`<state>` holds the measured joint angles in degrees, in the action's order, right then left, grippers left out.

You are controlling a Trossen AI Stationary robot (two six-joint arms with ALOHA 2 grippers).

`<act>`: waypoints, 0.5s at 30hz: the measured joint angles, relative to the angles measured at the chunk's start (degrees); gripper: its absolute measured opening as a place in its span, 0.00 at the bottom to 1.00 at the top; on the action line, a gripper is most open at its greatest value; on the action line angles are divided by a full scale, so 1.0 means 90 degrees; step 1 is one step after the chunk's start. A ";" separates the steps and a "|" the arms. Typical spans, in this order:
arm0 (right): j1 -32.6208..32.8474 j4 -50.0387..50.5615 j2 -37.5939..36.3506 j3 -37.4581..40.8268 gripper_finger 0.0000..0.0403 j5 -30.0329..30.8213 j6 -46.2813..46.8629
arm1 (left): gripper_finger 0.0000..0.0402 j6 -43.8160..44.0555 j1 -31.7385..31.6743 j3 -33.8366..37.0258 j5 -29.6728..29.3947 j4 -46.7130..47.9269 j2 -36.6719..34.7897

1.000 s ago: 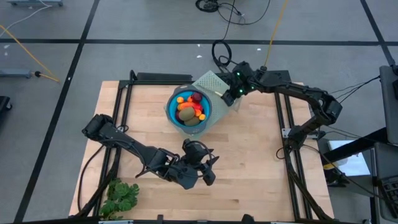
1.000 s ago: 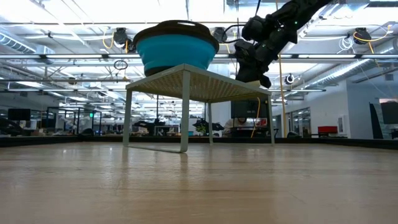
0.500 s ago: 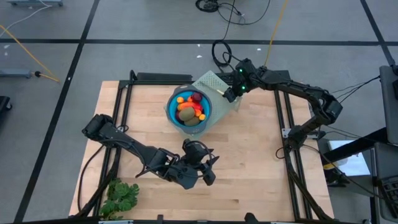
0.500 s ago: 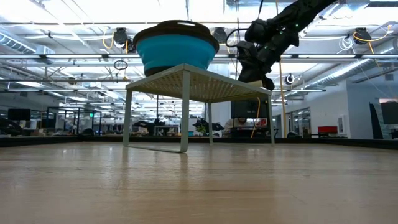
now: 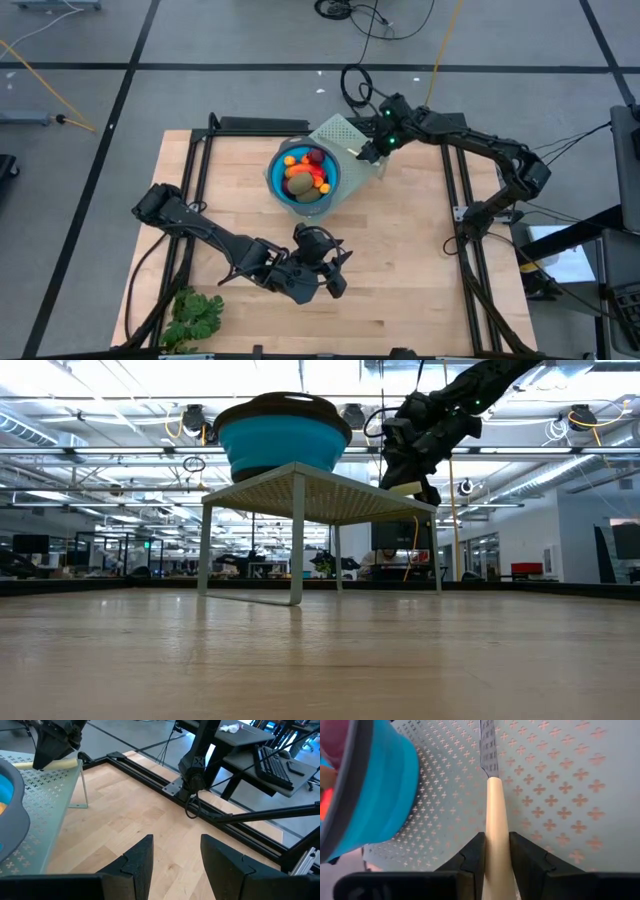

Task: Pick & Place Fruit
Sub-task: Put the knife on the shelf

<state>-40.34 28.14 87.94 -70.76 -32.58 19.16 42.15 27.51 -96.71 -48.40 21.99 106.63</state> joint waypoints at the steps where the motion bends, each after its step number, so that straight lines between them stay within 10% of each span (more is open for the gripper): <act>1: -0.0015 -0.0001 0.0000 0.0000 0.18 -0.0057 0.0022 | 0.40 0.0000 0.0000 0.0000 0.0000 -0.0001 0.0000; 15: -0.0017 -0.0006 -0.0001 0.0000 0.19 0.0130 -0.0033 | 0.40 0.0002 0.0000 0.0000 0.0097 -0.0025 0.0000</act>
<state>-40.49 28.09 87.93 -70.76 -31.41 18.86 42.17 27.51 -96.71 -47.53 21.76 106.63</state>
